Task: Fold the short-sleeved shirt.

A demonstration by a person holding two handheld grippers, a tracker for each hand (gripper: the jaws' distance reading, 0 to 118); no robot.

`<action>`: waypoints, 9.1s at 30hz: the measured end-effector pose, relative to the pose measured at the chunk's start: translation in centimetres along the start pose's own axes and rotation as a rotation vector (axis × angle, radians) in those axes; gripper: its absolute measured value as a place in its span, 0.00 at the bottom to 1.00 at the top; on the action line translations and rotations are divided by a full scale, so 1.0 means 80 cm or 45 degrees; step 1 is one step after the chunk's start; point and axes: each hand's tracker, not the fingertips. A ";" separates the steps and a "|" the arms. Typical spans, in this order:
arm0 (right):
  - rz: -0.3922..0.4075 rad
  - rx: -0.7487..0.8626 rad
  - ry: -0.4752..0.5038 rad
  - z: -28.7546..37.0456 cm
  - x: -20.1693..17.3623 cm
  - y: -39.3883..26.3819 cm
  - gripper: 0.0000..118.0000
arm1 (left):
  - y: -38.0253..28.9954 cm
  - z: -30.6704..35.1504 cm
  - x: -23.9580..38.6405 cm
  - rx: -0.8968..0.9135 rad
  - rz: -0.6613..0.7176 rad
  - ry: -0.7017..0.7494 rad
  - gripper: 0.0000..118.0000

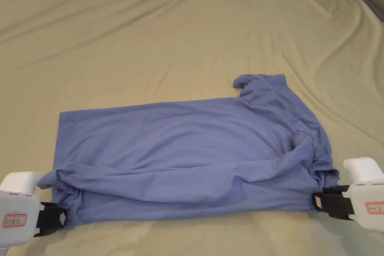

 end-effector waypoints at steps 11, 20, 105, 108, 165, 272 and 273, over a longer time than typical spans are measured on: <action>-0.057 0.320 -0.017 0.104 -0.030 0.018 0.89 | -0.017 0.140 0.014 0.496 -0.023 0.083 0.68; 0.045 0.465 0.067 0.097 -0.061 0.085 0.02 | 0.091 0.152 0.036 0.582 -0.093 0.197 0.00; -0.069 -0.001 -0.120 0.003 0.022 0.028 0.91 | 0.041 0.002 0.002 -0.085 0.021 0.091 0.68; 0.002 0.085 -0.202 0.031 0.011 0.027 0.99 | 0.036 0.034 0.011 0.010 -0.101 0.206 0.81; 0.053 0.379 0.182 0.064 -0.111 0.069 0.02 | 0.029 0.081 -0.121 0.219 0.249 -0.121 0.13; -0.060 0.365 0.274 0.070 -0.043 0.007 0.02 | 0.105 -0.005 0.217 -0.093 -0.254 -0.273 0.12; -0.074 0.367 0.268 0.071 -0.038 0.002 0.02 | 0.110 -0.021 0.232 -0.135 -0.256 -0.334 0.12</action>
